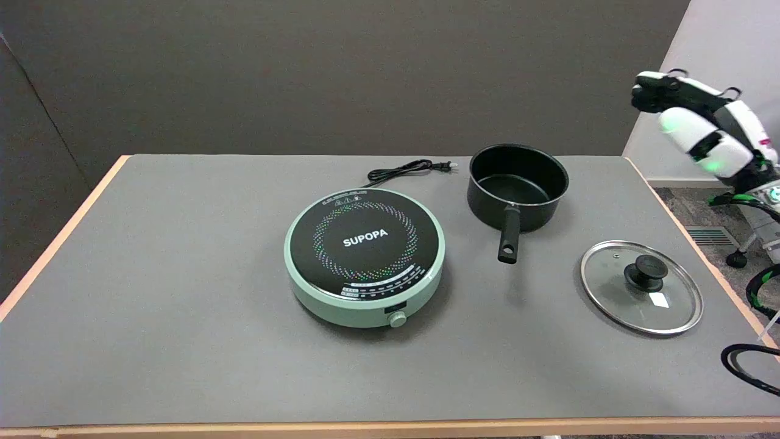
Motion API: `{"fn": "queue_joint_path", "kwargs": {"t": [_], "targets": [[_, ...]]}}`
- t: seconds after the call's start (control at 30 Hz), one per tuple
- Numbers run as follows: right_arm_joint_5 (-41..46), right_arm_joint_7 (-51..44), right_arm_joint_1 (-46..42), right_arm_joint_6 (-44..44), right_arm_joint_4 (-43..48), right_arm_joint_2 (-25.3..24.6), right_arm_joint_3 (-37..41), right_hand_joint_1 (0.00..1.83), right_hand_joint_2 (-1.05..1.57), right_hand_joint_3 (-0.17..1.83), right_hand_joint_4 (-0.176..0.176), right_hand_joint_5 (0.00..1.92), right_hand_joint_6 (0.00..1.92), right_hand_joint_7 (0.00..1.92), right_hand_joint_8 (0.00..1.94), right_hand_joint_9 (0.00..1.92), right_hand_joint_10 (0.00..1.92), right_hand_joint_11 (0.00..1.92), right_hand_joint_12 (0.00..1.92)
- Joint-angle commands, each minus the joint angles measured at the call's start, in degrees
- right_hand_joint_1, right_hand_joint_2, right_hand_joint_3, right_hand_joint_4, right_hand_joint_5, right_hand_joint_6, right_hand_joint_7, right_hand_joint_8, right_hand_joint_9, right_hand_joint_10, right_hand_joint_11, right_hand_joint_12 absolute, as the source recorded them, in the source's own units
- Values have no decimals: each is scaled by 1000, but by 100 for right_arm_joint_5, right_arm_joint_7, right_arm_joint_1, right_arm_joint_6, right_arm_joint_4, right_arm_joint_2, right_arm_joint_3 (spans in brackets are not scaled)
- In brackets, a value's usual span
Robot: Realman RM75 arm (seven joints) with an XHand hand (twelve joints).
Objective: Pick up the pot lid.
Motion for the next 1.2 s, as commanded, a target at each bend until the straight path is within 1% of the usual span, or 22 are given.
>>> {"fn": "queue_joint_path", "kwargs": {"t": [0.03,0.13,0.33,0.4,0.43,0.77,0.87,1.03,1.2], "targets": [[-2239,-1593,-1186,2905,-2309,-576,2142,509,613,809,66,531,237,587,204,547,313,336,687],[-2451,-1593,-1515,3356,-2744,-808,2502,513,603,812,67,527,235,596,207,556,319,343,704],[-2818,-1670,-1920,3965,-3301,-1147,2840,513,587,809,74,532,237,604,209,564,324,353,728],[-2920,-1813,-2043,4113,-3462,-1260,2924,523,550,873,78,533,237,619,181,561,356,349,742],[-2945,-1869,-2112,4182,-3526,-1317,2984,524,549,874,78,533,237,622,182,564,359,351,744],[-2959,-1973,-2607,4241,-3716,-1857,3253,562,537,872,83,521,226,643,194,591,387,366,765],[-3022,-1985,-2726,4382,-3711,-1997,3345,583,534,881,83,516,222,638,192,591,389,363,765],[-3488,-1972,-2835,4582,-3711,-2136,3415,624,523,902,84,511,223,612,184,575,378,344,739],[-4006,-1926,-2883,4811,-3719,-2184,3415,724,517,935,90,520,229,618,187,589,383,343,706]]}}
